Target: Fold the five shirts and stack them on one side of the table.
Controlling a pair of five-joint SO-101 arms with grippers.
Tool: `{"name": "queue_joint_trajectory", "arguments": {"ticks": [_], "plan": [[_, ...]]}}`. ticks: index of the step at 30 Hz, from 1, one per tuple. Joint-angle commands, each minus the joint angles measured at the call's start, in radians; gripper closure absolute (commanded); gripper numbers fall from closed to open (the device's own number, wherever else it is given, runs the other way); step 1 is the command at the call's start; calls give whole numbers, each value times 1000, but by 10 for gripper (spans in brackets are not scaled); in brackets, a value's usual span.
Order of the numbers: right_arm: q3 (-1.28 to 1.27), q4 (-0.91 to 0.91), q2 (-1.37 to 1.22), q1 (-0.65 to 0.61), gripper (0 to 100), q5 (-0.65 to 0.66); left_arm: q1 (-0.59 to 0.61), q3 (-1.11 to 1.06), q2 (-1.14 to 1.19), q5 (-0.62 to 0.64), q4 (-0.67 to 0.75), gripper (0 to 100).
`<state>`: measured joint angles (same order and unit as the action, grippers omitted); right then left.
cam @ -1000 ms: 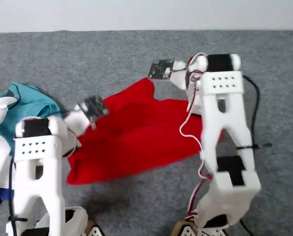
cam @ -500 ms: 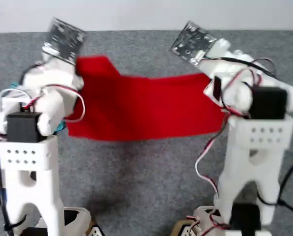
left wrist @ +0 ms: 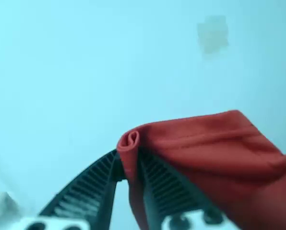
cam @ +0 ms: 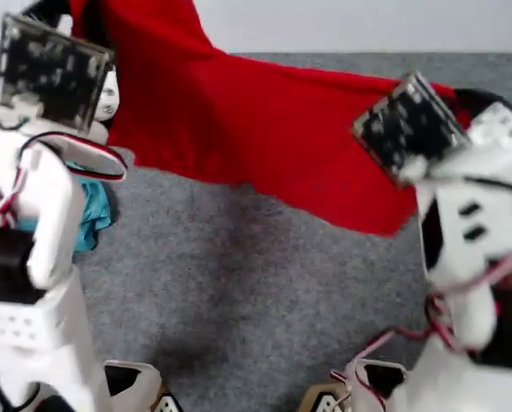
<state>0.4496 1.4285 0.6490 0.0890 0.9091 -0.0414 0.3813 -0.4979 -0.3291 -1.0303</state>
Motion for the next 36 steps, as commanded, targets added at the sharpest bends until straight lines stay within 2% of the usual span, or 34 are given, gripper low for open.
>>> {"name": "queue_joint_trajectory", "arguments": {"ticks": [1,6,14,22,36], "plan": [[55,-31,82,51,989,-9,-26,154,-6,-18,-31,995],[55,-99,154,120,989,-9,-37,298,-2,-20,-84,995],[55,-148,252,193,989,60,-37,496,-9,-152,-298,995],[51,-28,300,193,989,187,-32,676,-9,-285,-545,995],[41,-1,351,193,989,190,-28,857,-2,-313,-545,995]]}}
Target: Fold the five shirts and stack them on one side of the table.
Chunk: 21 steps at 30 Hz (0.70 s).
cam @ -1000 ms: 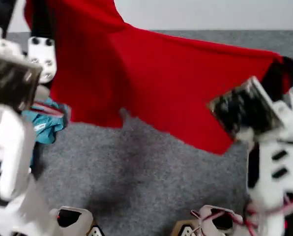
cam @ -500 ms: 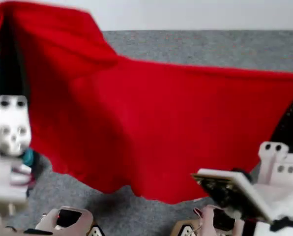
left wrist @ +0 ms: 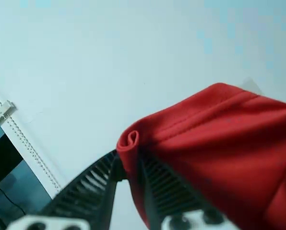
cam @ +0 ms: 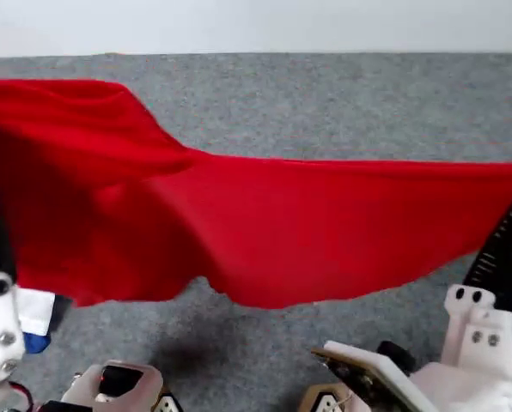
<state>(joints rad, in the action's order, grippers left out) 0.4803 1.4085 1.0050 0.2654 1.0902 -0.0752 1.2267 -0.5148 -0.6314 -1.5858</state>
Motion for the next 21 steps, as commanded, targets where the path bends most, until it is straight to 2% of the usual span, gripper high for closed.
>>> {"name": "queue_joint_trajectory", "arguments": {"ticks": [1,8,15,18,21], "plan": [[3,30,-10,16,989,9,6,8,18,-11,15,995],[-6,102,-119,13,989,3,-2,-125,81,-6,20,995],[-173,76,-348,5,989,2,3,-443,209,-9,31,995],[-304,-16,-415,-25,989,3,6,-578,282,-9,118,995],[-436,-157,-460,-62,989,2,34,-704,356,-9,270,995]]}}
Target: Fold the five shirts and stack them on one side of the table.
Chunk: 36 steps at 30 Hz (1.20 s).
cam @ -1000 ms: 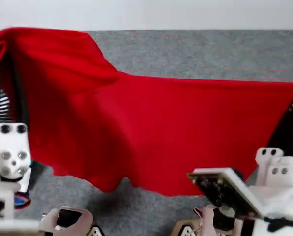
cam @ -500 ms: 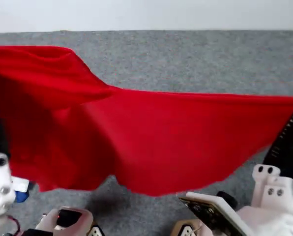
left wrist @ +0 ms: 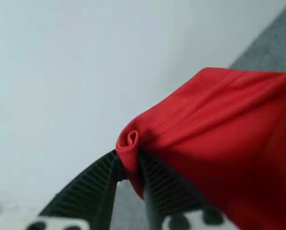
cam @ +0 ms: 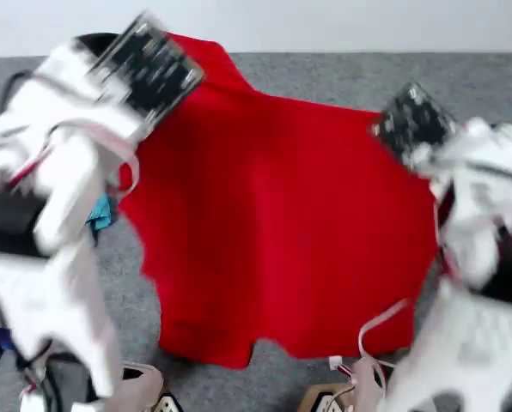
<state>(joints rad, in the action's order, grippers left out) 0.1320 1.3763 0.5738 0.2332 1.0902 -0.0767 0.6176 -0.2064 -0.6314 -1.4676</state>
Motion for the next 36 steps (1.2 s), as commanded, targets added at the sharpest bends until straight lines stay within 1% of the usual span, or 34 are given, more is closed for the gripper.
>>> {"name": "queue_joint_trajectory", "arguments": {"ticks": [1,5,9,16,19,22,26,28,31,34,36], "plan": [[-133,-183,-39,-42,989,2,38,-137,74,-9,215,995],[-324,-450,-90,-79,989,3,68,-266,173,-8,446,995],[-450,-710,-177,-85,989,3,89,-323,281,-8,640,995],[-476,-1079,-394,-85,989,9,106,-326,482,-9,895,995],[-437,-1208,-484,-104,989,46,106,-326,529,-11,939,995],[-344,-1260,-588,-130,989,109,106,-328,546,-11,937,995],[-180,-1270,-728,-150,989,150,110,-326,555,-12,942,995],[-87,-1270,-796,-151,989,158,110,-326,555,-12,948,995],[35,-1265,-880,-151,989,158,110,-331,555,-12,1025,995],[114,-1264,-937,-150,989,158,110,-331,555,-12,1074,995],[132,-1259,-947,-153,989,158,107,-328,555,-12,1071,995]]}}
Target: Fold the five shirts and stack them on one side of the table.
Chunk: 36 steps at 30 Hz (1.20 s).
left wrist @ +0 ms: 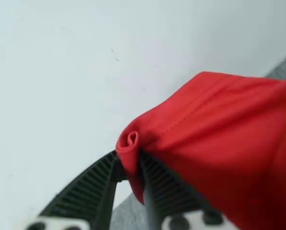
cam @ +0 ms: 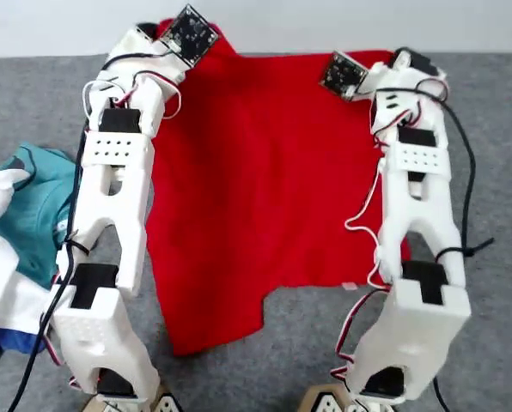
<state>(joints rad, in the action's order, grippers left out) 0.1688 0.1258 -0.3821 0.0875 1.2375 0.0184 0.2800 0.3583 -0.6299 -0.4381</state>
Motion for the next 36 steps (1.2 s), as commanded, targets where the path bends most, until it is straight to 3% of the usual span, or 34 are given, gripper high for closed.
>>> {"name": "queue_joint_trajectory", "arguments": {"ticks": [1,7,11,19,30,33,36], "plan": [[95,-7,8,-8,989,11,12,7,-9,-14,40,995],[97,124,15,-2,989,11,9,10,-20,-14,-123,995],[95,352,67,-1,989,8,8,15,-31,-25,-299,995],[95,742,163,10,989,-41,-23,18,-133,-166,-738,995],[95,1178,257,12,989,-44,-71,18,-218,-308,-1218,995],[95,1268,265,13,988,-46,-68,13,-218,-341,-1318,995],[100,1368,265,13,988,-98,-48,-33,-222,-336,-1318,995]]}}
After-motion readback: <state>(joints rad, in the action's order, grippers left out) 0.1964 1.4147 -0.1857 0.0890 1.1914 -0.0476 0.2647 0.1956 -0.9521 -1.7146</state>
